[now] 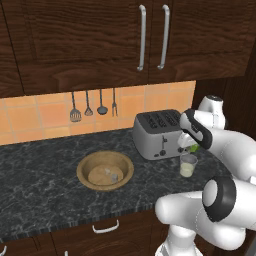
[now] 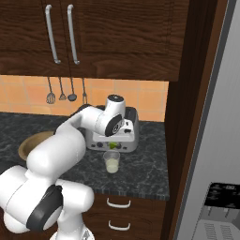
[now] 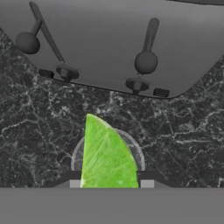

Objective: Grab a lemon wedge from the fridge and one ice cube from the ice bowl, and put them in the glass of lemonade.

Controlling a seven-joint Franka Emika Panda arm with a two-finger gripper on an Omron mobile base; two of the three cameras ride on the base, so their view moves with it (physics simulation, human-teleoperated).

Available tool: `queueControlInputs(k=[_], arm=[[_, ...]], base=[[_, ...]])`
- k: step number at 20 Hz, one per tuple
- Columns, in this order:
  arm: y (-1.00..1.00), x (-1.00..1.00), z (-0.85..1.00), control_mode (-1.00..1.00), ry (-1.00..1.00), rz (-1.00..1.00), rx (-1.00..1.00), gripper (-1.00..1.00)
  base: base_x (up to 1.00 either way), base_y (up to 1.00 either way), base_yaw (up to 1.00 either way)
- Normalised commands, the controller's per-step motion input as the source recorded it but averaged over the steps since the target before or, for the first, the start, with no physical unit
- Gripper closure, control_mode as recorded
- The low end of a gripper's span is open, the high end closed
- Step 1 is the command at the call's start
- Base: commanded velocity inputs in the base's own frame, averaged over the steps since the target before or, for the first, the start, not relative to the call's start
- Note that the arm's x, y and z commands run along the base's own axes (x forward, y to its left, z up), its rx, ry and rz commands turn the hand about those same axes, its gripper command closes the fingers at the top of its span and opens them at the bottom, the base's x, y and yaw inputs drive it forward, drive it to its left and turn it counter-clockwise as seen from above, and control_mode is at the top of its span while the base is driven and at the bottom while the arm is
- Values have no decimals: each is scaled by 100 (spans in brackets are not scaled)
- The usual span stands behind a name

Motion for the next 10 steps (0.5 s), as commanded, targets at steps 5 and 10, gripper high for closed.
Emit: queueControlInputs(k=[5, 10], arm=[[0, 0, 0, -100, 0, 0, 0, -100], [0, 0, 0, -100, 0, 0, 0, -100]], base=[[0, 0, 0], [0, 0, 0]])
